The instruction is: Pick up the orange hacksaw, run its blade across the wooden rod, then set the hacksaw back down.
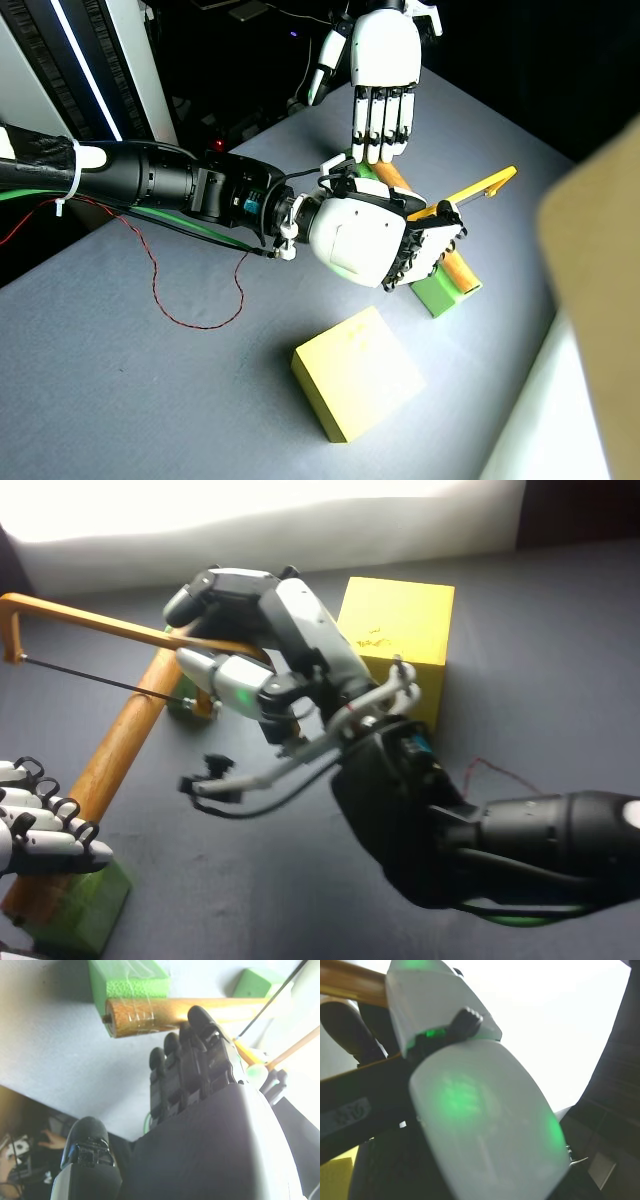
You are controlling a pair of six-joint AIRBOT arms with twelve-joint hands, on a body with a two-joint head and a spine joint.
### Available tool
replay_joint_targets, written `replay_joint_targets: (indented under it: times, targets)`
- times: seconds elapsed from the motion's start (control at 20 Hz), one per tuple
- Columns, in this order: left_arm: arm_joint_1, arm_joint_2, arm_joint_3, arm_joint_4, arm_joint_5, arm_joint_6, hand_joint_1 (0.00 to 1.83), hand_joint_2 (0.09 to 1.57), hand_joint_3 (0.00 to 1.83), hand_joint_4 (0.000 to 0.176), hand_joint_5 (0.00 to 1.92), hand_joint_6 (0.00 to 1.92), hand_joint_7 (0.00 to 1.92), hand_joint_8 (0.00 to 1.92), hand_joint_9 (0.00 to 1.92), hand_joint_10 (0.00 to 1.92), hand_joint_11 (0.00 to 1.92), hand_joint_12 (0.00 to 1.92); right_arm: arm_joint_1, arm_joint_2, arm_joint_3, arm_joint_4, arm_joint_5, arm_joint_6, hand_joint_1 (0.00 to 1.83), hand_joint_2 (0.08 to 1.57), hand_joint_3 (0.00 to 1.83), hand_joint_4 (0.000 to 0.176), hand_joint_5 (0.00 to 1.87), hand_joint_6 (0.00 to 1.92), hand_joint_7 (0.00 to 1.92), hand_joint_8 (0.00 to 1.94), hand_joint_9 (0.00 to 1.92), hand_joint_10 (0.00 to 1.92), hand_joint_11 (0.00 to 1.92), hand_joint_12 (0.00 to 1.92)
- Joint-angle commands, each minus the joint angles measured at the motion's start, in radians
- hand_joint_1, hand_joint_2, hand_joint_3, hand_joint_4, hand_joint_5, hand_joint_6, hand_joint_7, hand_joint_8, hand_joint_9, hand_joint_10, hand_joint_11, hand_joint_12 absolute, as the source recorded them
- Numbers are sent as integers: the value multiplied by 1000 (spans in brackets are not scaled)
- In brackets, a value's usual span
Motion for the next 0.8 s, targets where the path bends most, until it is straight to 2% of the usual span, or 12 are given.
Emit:
replay_joint_targets:
  times: [0.0,0.05,0.15,0.3,0.5,0.7,0.75]
  targets:
    - [-9,-7,-1,-10,-31,-2,97,1194,0,0,285,2,270,3,264,3,0,812,-3,16,-8,-61,90,18,1367,1156,0,0,775,1083,912,1088,911,1338,775,1435]
    - [-9,-6,-1,-10,-31,-2,55,1202,3,0,269,1,264,1,267,1,0,825,-10,37,-21,-63,90,17,1368,1155,0,0,776,1086,911,1087,917,1329,781,1430]
    - [-9,-6,0,-10,-31,-2,91,1201,1,0,257,0,245,1,241,2,0,754,-22,67,-40,-73,90,16,1369,1151,0,0,796,1056,907,1098,922,1319,797,1408]
    - [-8,-6,2,-10,-30,-2,97,1190,0,0,249,3,248,3,248,3,0,790,-42,125,-81,-97,86,12,1369,1152,0,0,781,1070,907,1098,928,1314,801,1408]
    - [-9,-6,2,-10,-30,-2,113,1193,1,0,252,5,243,4,240,4,0,725,-69,190,-146,-120,78,10,1368,1156,0,0,779,1067,913,1097,904,1347,779,1422]
    - [-11,-6,2,-10,-31,0,39,1211,5,0,235,3,233,1,244,1,0,782,-82,217,-170,-147,78,11,1368,1158,0,0,779,1071,899,1120,902,1351,789,1423]
    - [-11,-6,2,-10,-31,0,60,1210,3,0,221,2,220,1,225,2,0,721,-78,225,-170,-161,76,11,1369,1155,0,0,786,1061,902,1113,911,1338,798,1416]
